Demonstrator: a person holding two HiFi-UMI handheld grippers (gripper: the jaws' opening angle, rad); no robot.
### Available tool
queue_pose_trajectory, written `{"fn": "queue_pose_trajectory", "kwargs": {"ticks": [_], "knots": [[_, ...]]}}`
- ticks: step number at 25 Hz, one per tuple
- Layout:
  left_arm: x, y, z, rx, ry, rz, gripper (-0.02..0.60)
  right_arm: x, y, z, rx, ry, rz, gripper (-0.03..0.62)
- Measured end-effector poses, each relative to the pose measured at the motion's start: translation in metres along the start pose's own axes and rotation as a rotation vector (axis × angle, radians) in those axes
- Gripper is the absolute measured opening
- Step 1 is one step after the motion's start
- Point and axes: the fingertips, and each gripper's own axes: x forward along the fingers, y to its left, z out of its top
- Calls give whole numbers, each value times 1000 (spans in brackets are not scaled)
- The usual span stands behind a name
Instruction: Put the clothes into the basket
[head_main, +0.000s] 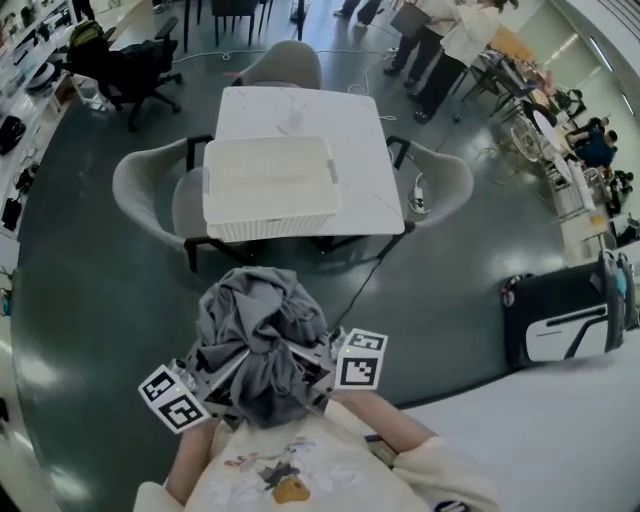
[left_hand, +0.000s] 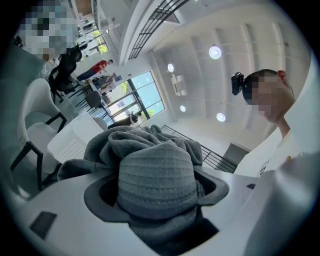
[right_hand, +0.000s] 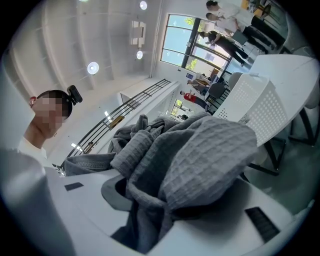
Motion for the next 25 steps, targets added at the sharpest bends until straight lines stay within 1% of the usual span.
{"fn": "queue_pose_trajectory", "kwargs": {"ticks": [6,9,12,17,25], "knots": [[5,-1,7,-1,29,-17,365,0,2,7,11,-49,-13,156],[19,4,15,4,39,-21,365,3,-4,22,11,-63,-13,156],[36,11,26,14,45,-19,365,9,-13,41,10,-62,5,156],[73,25,52,19,56,1,365,19,-30,84,29,-68,19,156],[146,48,115,36,23,19,365,48,-54,176,27,-55,48,156]]}}
